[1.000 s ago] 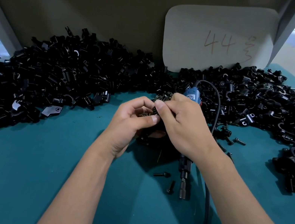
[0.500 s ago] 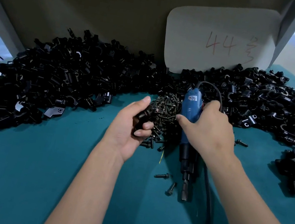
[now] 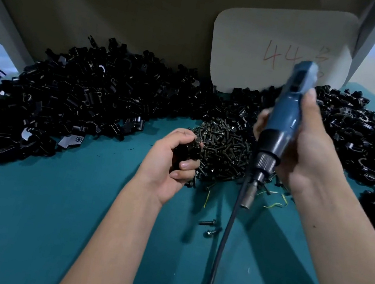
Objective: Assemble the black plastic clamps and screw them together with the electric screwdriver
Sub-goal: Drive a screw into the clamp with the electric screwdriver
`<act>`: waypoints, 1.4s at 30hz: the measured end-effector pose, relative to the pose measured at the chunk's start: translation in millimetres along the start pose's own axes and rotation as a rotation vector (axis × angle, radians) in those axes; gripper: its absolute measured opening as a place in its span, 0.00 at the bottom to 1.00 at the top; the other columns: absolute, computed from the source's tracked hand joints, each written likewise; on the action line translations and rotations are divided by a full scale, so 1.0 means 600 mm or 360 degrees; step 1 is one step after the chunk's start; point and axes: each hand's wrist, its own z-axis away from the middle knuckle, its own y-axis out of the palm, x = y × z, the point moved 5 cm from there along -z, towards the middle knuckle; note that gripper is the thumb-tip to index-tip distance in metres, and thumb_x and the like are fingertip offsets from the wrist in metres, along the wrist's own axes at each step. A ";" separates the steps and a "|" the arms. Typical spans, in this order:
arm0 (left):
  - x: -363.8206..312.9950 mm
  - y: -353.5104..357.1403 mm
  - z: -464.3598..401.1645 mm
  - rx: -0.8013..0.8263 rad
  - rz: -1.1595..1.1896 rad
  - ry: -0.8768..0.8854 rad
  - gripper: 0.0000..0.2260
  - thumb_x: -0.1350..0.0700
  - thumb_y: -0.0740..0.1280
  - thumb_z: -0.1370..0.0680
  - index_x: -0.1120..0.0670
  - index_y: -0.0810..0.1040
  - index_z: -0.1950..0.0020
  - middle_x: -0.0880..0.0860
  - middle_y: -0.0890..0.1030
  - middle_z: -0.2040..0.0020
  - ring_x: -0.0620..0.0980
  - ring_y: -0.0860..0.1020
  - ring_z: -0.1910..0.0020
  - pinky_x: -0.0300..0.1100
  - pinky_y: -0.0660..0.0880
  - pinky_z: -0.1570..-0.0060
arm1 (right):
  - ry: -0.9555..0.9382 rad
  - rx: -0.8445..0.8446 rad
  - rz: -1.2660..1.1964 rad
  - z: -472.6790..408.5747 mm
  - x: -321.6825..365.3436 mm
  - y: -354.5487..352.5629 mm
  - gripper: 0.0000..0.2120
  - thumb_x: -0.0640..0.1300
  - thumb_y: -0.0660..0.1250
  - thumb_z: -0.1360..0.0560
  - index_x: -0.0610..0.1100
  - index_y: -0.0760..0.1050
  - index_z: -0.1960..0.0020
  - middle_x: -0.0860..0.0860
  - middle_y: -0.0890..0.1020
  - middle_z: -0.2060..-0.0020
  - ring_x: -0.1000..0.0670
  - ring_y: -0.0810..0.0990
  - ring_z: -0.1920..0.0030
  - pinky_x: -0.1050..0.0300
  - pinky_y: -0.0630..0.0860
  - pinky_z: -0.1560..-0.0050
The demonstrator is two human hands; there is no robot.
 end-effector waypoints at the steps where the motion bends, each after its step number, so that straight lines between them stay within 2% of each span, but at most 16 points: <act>1: 0.000 0.000 0.000 0.0020 -0.0034 -0.0001 0.09 0.63 0.61 0.21 0.53 0.73 0.59 0.52 0.78 0.63 0.44 0.63 0.75 0.33 0.51 0.80 | 0.0022 0.0088 -0.0263 0.002 0.003 0.009 0.26 0.58 0.72 0.24 0.38 0.74 0.38 0.46 0.83 0.56 0.49 0.83 0.61 0.54 0.83 0.57; 2: -0.001 0.001 0.000 0.0043 -0.0074 -0.0001 0.09 0.63 0.61 0.21 0.52 0.73 0.59 0.52 0.78 0.63 0.44 0.62 0.75 0.33 0.51 0.80 | 0.0019 0.0152 -0.0424 0.004 0.007 0.017 0.23 0.58 0.69 0.21 0.39 0.72 0.39 0.47 0.82 0.57 0.51 0.82 0.63 0.57 0.82 0.60; 4: -0.001 -0.001 -0.001 0.0077 -0.0199 0.0005 0.09 0.64 0.61 0.21 0.52 0.73 0.59 0.52 0.77 0.61 0.44 0.62 0.74 0.32 0.51 0.80 | -0.0065 0.0184 -0.0453 0.006 0.015 0.024 0.18 0.58 0.65 0.18 0.43 0.72 0.44 0.51 0.79 0.60 0.55 0.76 0.66 0.62 0.78 0.65; 7: 0.000 -0.003 -0.002 0.0127 -0.0465 0.0052 0.11 0.64 0.63 0.21 0.51 0.76 0.61 0.53 0.75 0.59 0.45 0.62 0.74 0.32 0.53 0.80 | -0.0348 0.0044 -0.0289 0.017 0.031 0.028 0.14 0.56 0.68 0.18 0.46 0.71 0.52 0.52 0.75 0.65 0.55 0.72 0.70 0.61 0.73 0.69; 11: 0.001 0.003 -0.001 0.0145 -0.0879 0.0166 0.05 0.60 0.68 0.28 0.51 0.77 0.62 0.50 0.72 0.64 0.45 0.63 0.75 0.31 0.53 0.79 | -0.0757 -0.0177 -0.0157 0.036 0.059 0.027 0.18 0.50 0.73 0.21 0.43 0.66 0.42 0.50 0.74 0.66 0.52 0.72 0.71 0.57 0.72 0.69; 16: 0.009 0.013 0.000 0.0183 -0.0988 0.0190 0.02 0.58 0.69 0.30 0.51 0.78 0.62 0.50 0.71 0.68 0.45 0.64 0.75 0.30 0.55 0.78 | -0.1022 -0.0236 -0.0071 0.055 0.067 0.037 0.16 0.49 0.74 0.22 0.43 0.69 0.49 0.49 0.73 0.69 0.49 0.71 0.73 0.55 0.71 0.69; 19: 0.012 0.014 0.001 0.0184 -0.1042 0.0175 0.02 0.57 0.69 0.31 0.51 0.77 0.62 0.48 0.72 0.69 0.45 0.64 0.76 0.31 0.55 0.78 | -0.1083 -0.0229 -0.0037 0.059 0.061 0.041 0.11 0.45 0.71 0.20 0.44 0.69 0.52 0.49 0.72 0.70 0.49 0.69 0.74 0.56 0.69 0.69; 23: 0.013 0.012 -0.001 0.0153 -0.1072 0.0150 0.04 0.57 0.70 0.32 0.51 0.77 0.60 0.47 0.73 0.69 0.45 0.64 0.76 0.32 0.57 0.78 | -0.1118 -0.0191 0.0000 0.063 0.058 0.047 0.11 0.44 0.69 0.20 0.44 0.68 0.56 0.49 0.71 0.71 0.48 0.68 0.75 0.56 0.68 0.70; 31: 0.015 0.011 0.000 0.0184 -0.1062 0.0123 0.04 0.57 0.70 0.32 0.50 0.76 0.61 0.47 0.75 0.69 0.44 0.63 0.75 0.32 0.57 0.79 | -0.1152 -0.0199 0.0036 0.064 0.053 0.051 0.09 0.40 0.66 0.19 0.40 0.65 0.48 0.48 0.71 0.71 0.48 0.68 0.76 0.57 0.68 0.70; 37: 0.015 0.010 0.001 0.0177 -0.1017 0.0113 0.04 0.57 0.70 0.33 0.48 0.77 0.64 0.48 0.74 0.68 0.44 0.63 0.76 0.31 0.57 0.79 | -0.1175 -0.0134 0.0044 0.066 0.050 0.057 0.09 0.39 0.65 0.19 0.41 0.66 0.54 0.47 0.70 0.72 0.48 0.67 0.77 0.57 0.68 0.70; 42: 0.016 0.010 0.002 0.0158 -0.0996 0.0101 0.04 0.57 0.69 0.33 0.50 0.76 0.63 0.49 0.73 0.68 0.44 0.63 0.76 0.31 0.56 0.79 | -0.1188 -0.0121 0.0059 0.069 0.050 0.059 0.10 0.39 0.65 0.19 0.42 0.66 0.56 0.48 0.70 0.72 0.48 0.68 0.77 0.56 0.68 0.70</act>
